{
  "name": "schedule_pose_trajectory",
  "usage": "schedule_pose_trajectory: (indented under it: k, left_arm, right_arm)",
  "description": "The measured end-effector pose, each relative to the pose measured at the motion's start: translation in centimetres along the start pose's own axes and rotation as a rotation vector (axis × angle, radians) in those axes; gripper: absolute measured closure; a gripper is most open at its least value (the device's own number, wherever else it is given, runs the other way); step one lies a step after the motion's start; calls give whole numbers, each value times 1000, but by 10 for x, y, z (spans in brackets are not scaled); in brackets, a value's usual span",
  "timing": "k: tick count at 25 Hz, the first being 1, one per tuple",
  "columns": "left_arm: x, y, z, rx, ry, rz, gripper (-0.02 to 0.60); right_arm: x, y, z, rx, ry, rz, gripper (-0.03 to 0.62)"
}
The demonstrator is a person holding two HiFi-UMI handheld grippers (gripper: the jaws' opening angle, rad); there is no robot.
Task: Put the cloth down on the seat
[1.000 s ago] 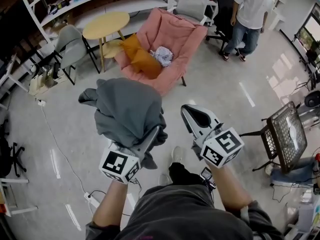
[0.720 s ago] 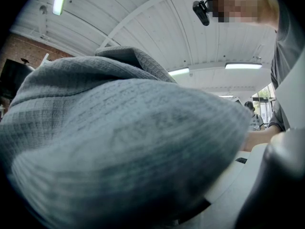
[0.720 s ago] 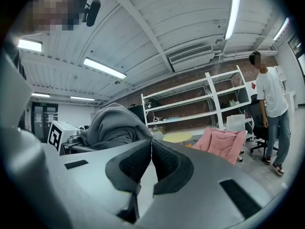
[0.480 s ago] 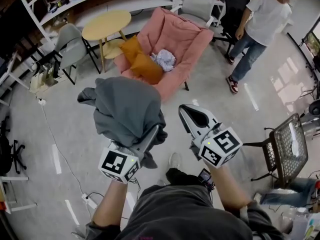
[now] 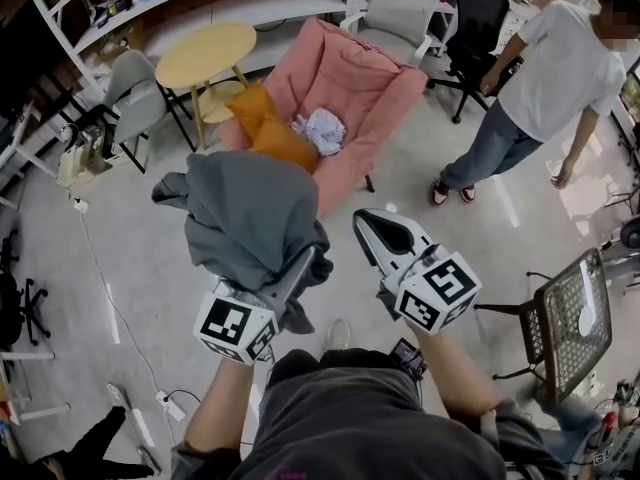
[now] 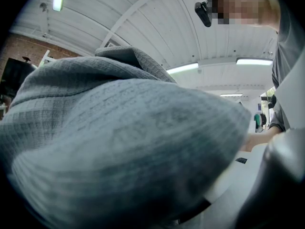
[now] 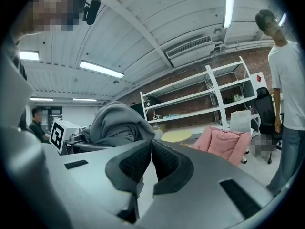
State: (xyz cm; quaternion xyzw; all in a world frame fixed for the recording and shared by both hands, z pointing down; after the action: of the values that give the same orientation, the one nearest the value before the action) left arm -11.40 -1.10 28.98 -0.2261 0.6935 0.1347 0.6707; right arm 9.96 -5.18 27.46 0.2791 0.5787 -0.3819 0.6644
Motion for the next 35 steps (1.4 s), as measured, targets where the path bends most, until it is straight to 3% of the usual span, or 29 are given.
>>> schedule_pose_trajectory:
  k: [14,35]
  left_arm:
    - [-2,-85,-37,-2,22,-13,279]
    - [-14,-226,-208,-90,50,-48,281]
  right_arm:
    - [4,-46,78,1,-15,-26,578]
    - [-2,-214,192,-100,-42,-64,579]
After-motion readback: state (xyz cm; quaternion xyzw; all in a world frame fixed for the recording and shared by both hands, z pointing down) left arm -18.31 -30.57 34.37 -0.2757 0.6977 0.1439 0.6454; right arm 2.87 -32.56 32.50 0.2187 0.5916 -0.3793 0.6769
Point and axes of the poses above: the fingertips, and each gripper's own axes: y backward along the fingers, z to its right, x out of its top, the point moved 9 cm from there along y, backward along the fingers, and after that the axes turned 6 degrees about x, right-handed, at the moved point
